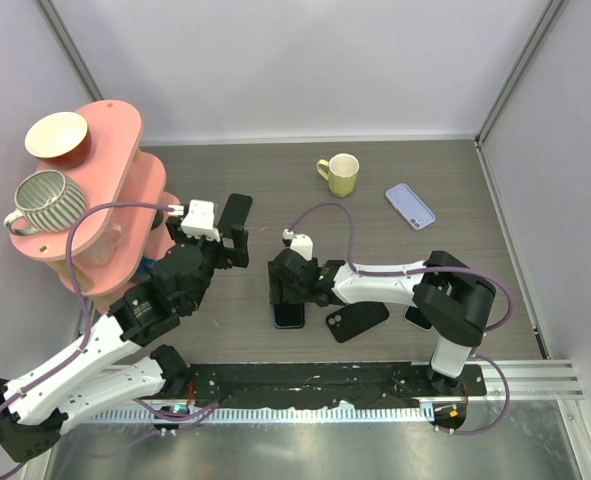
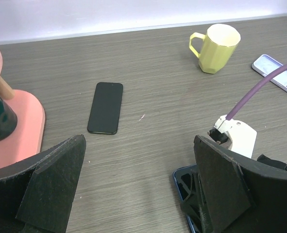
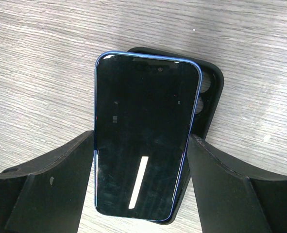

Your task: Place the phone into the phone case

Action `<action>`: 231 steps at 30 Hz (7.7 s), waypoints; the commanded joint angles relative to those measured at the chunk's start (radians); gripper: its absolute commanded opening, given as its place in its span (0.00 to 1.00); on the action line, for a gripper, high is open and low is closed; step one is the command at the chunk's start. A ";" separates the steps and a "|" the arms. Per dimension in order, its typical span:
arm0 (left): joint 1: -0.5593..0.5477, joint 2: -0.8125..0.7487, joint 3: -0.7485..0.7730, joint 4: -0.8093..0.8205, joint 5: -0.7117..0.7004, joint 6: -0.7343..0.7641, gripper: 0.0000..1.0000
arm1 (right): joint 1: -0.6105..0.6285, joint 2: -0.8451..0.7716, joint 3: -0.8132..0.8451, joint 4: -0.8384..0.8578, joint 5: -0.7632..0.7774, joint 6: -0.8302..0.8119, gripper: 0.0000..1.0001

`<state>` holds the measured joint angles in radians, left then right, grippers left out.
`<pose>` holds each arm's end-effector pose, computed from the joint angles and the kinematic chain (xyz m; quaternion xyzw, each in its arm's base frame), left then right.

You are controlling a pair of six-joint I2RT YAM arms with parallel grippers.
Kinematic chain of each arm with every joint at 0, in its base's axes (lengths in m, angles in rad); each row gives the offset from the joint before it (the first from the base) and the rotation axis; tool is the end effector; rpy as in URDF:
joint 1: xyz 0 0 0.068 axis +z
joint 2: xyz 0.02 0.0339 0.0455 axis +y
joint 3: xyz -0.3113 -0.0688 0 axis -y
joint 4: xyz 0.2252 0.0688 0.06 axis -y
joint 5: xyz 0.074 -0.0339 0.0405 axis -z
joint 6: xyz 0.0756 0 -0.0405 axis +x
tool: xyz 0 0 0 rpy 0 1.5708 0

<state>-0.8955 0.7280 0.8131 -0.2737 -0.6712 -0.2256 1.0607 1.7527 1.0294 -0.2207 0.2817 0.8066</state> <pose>0.1228 -0.0781 0.3746 0.0409 0.7561 -0.1050 0.6446 0.1994 0.3134 0.1968 -0.0764 0.9398 0.1659 0.2889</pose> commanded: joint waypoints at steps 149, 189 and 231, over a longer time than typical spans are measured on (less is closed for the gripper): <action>0.030 0.886 0.153 -0.144 0.226 -0.776 0.00 | -0.255 -0.137 -0.350 0.319 -0.245 -0.070 0.01; 0.030 0.565 -0.060 -0.002 0.255 -0.768 0.40 | -0.269 -0.340 -0.304 0.156 -0.268 -0.081 0.40; 0.104 0.668 -0.138 0.105 0.427 -0.670 0.35 | -0.226 -0.297 -0.385 0.311 -0.292 -0.119 0.36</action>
<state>-0.8005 1.3811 0.6506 -0.2153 -0.2756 -0.9417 0.8295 1.5604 0.6720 0.1108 -0.0711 0.6800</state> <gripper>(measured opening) 0.368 0.348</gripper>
